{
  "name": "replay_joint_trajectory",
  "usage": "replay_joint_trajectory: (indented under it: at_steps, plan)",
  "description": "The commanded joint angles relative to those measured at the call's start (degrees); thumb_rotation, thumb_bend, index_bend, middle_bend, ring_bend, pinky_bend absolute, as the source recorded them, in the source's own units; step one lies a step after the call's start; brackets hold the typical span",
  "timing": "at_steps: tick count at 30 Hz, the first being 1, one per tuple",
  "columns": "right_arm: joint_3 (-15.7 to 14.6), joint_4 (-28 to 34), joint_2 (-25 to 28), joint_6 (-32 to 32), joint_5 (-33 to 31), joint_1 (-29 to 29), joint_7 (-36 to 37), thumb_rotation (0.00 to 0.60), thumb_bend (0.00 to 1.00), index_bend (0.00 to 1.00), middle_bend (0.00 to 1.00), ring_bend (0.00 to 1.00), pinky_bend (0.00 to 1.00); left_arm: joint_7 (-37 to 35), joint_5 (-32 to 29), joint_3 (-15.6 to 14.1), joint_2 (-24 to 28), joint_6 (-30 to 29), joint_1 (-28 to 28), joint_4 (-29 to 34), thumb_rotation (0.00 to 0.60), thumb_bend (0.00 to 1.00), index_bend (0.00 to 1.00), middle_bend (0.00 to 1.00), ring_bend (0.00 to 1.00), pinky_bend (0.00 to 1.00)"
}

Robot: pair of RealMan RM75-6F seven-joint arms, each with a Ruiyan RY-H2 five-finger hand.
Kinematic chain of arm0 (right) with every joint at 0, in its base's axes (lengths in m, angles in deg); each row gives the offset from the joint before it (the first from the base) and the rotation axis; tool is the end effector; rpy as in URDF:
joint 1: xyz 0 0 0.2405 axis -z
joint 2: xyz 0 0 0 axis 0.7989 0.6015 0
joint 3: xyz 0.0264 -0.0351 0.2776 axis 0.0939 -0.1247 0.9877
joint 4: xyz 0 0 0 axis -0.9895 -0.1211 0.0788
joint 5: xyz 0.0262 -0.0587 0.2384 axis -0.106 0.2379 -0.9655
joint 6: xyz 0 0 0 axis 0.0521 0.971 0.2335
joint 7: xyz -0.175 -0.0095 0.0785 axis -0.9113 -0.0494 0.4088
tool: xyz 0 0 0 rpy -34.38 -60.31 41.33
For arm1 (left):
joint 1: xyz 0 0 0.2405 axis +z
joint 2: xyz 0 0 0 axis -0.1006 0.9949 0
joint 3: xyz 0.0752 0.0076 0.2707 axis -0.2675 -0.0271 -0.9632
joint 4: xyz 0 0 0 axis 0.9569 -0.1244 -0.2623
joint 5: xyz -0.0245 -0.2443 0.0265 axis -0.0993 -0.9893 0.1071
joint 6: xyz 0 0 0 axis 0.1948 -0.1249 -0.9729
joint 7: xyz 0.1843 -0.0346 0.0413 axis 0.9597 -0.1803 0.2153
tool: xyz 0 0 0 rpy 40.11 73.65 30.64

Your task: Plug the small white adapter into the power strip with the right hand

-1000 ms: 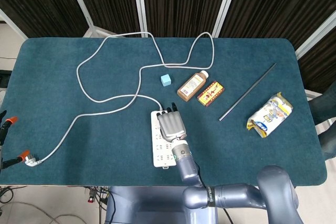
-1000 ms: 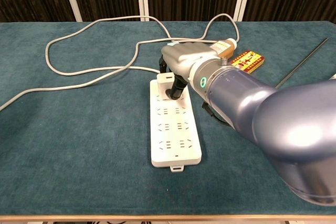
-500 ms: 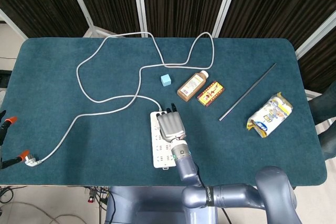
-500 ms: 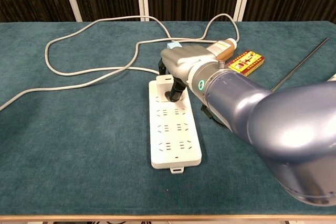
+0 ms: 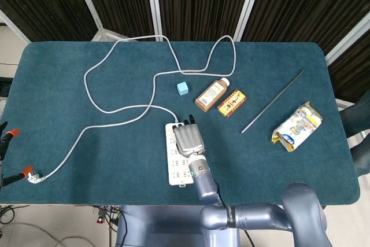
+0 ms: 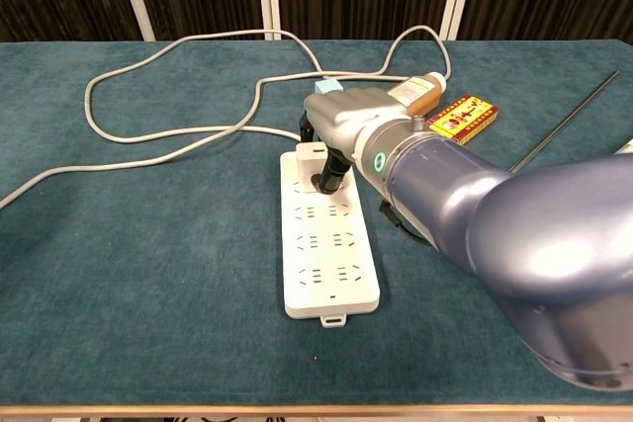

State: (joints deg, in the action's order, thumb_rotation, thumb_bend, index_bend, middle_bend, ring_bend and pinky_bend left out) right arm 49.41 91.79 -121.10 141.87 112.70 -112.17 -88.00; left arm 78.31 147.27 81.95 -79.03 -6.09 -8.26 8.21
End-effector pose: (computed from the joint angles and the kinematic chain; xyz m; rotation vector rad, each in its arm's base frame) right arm -0.0104 -0.3809 -0.1660 1.8311 -0.9624 0.7532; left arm -0.3413 0.2256 0.1574 -1.2852 -0.8314 -0.9107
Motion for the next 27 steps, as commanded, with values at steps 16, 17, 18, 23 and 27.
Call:
replay_joint_trajectory:
  at_steps: [16,17,18,23,27]
  plan:
    - [-0.4,-0.4,0.3,-0.7,0.1,0.1,-0.4,0.6,0.55,0.58,0.48,0.26,0.08,0.1,-0.2,0.0,0.0,0.1,0.0,0.0,0.6,0.09,0.19,0.0,0.0,0.0]
    - [-0.4,-0.3,0.4,-0.8,-0.1,0.1,-0.5,0.6,0.55,0.55,0.48,0.26,0.08,0.1,-0.2,0.0,0.0,0.1,0.0,0.0,0.6,0.09,0.19,0.0,0.0,0.0]
    - [-0.4,0.0,0.6,-1.0,-0.4,0.2,-0.7,0.6,0.55,0.53,0.48,0.25,0.07,0.1,-0.2,0.0,0.0,0.1,0.0,0.0,0.6,0.09,0.19,0.0,0.0,0.0]
    - [-0.7,1.8,2.2,-1.9,-1.1,0.1,-1.5,0.6,0.55,0.47,0.42,0.22,0.06,0.3,-0.2,0.0,-0.1,0.2,0.0,0.1,0.6,0.09,0.19,0.0,0.0,0.0]
    - [-0.8,2.2,2.7,-2.0,-1.6,0.0,-1.7,0.6,0.55,0.43,0.38,0.2,0.05,0.3,-0.3,0.0,-0.1,0.2,0.0,0.1,0.6,0.09,0.19,0.0,0.0,0.0]
